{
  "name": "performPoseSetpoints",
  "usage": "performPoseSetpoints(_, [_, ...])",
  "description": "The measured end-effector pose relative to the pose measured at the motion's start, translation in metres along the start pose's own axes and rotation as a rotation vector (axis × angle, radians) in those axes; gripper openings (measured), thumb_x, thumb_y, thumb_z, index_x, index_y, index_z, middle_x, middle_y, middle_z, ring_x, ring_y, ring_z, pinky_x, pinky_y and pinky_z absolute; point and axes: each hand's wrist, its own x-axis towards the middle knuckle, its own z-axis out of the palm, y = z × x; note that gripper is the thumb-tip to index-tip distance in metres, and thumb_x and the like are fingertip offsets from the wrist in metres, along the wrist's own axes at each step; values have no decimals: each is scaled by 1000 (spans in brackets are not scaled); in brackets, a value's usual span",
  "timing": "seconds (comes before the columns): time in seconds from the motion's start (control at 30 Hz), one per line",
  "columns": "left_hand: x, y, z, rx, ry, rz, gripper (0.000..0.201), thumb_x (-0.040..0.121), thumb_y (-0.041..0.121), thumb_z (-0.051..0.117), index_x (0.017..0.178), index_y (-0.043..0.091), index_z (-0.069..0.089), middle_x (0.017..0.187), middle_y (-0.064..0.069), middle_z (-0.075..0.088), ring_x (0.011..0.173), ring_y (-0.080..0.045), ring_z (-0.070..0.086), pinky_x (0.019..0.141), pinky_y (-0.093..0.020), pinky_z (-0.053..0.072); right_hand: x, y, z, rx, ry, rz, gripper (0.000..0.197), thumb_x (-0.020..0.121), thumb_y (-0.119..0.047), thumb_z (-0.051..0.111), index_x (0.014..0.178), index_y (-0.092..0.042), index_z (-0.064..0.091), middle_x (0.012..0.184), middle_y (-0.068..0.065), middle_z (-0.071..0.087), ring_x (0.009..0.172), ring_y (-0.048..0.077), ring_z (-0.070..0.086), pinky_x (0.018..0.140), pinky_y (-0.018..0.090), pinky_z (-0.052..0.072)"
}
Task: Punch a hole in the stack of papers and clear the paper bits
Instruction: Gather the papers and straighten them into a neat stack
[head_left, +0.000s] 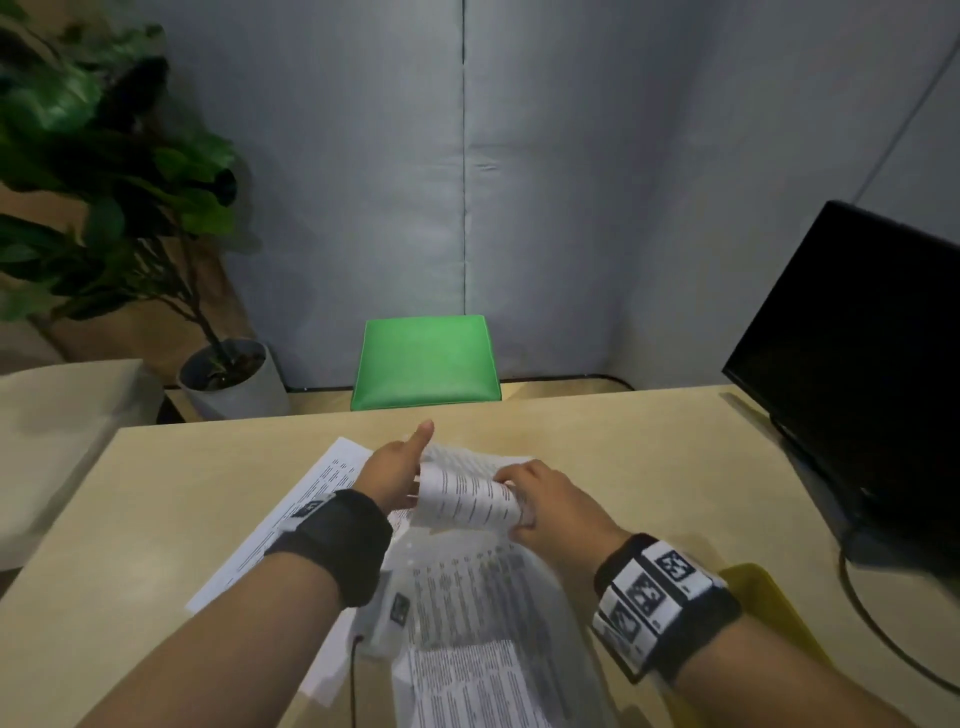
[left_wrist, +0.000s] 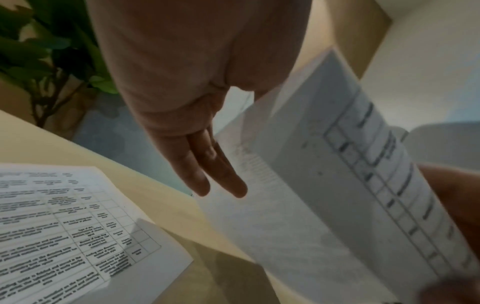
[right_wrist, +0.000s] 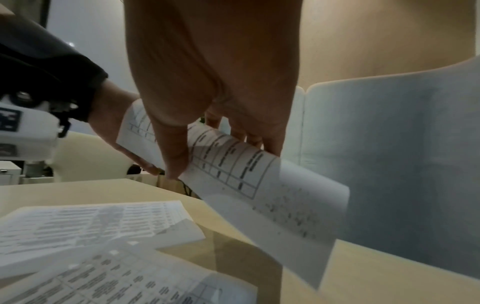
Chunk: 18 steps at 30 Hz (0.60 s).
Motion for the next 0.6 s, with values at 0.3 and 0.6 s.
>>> performPoseSetpoints(0.3, [-33,-16,-33,-76,75,377,32,88,8,63,109,30,53,94,-11,69,80,-27,64,77,-47,51,-20,-12,-8,99,-241,38,106,64,-59,77,148,-31,20,158,-2,12,143,26,24,117,42,25])
performPoseSetpoints(0.6, [-83,-18,-81,-281,140,564,44,88,4,61,124,27,49,94,-8,71,77,-8,71,61,-15,53,-14,-10,-20,774,-253,244,149,46,-58,85,147,-36,-22,162,2,7,148,21,15,119,43,18])
